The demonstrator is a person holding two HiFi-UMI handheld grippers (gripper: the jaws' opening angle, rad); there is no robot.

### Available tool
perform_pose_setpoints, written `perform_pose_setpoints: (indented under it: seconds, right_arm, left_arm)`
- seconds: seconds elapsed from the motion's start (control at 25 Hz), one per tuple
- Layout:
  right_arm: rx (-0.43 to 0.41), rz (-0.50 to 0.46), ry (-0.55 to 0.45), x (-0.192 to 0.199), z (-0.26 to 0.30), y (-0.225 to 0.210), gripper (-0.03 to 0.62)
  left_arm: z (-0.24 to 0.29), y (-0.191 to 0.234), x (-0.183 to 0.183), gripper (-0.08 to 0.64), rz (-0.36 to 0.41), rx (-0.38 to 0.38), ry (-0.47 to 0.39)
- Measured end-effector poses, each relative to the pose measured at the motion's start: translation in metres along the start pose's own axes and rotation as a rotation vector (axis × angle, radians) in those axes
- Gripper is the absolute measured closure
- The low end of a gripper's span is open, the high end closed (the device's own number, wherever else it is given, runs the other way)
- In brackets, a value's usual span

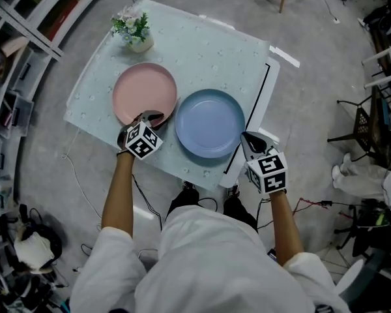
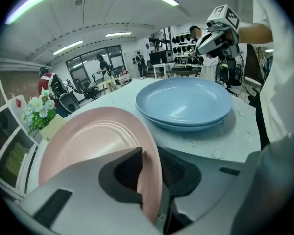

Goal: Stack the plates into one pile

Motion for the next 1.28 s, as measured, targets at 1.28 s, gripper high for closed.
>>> perform_pose_setpoints:
  seconds: [1.28]
  right_arm:
    - [-0.132,-0.086,-0.206,0.019,-0.068,-0.118,0.577]
  left_arm:
    - [-0.027,-0.140,-0.223,0.513,0.006,-0.239,-0.052]
Point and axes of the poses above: the fingertips, and each gripper's own axes: z forward along the fingers, y to its left, x out of its underside, the point moved 1 cm from there along -z, backward along the fingers, and after that the axes turned 10 degrees about x, right-handed, at the moved point
